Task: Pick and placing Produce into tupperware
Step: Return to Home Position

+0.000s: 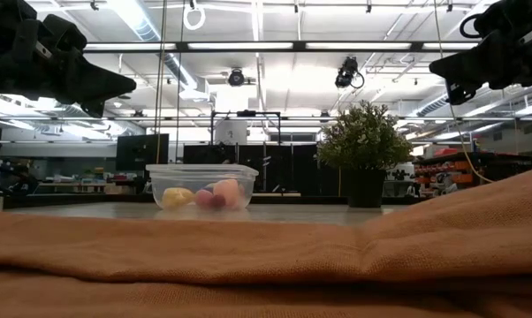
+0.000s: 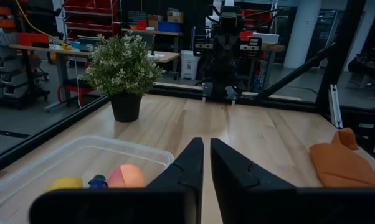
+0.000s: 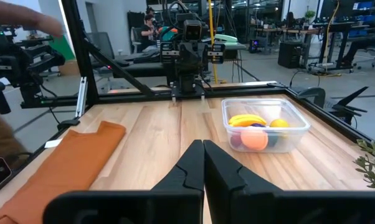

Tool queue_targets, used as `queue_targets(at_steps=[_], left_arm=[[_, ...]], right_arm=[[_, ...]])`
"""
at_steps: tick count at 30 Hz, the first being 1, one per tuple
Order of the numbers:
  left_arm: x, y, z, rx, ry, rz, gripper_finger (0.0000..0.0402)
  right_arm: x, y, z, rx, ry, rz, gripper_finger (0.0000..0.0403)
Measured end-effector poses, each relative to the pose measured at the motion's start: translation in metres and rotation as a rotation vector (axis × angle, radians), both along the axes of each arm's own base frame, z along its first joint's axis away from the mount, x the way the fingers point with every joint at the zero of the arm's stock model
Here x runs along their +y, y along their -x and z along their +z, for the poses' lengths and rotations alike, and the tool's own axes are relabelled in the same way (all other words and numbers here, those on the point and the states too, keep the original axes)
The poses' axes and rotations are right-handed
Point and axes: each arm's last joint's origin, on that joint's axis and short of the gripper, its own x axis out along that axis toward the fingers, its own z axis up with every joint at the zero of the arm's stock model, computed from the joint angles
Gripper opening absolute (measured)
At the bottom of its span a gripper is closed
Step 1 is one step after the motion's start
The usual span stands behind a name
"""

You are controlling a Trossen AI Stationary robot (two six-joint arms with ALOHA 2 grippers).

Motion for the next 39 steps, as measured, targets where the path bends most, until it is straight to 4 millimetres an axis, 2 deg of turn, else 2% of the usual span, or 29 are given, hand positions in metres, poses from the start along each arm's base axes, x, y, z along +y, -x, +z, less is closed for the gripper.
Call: queue_targets(at_steps=[17,29,39], left_arm=[[0.0,0.0,0.0,0.0,0.0,0.0,0.0025],[0.0,0.0,0.0,0.0,0.0,0.0,0.0039],[0.0,0.0,0.0,0.0,0.0,0.0,0.0026]], right_arm=[[0.0,0.0,-0.0001,0.0,0.0,0.0,0.0007],[0.0,0.0,-0.0001,0.0,0.0,0.0,0.0007],[0.0,0.0,-0.0001,0.0,0.0,0.0,0.0007]])
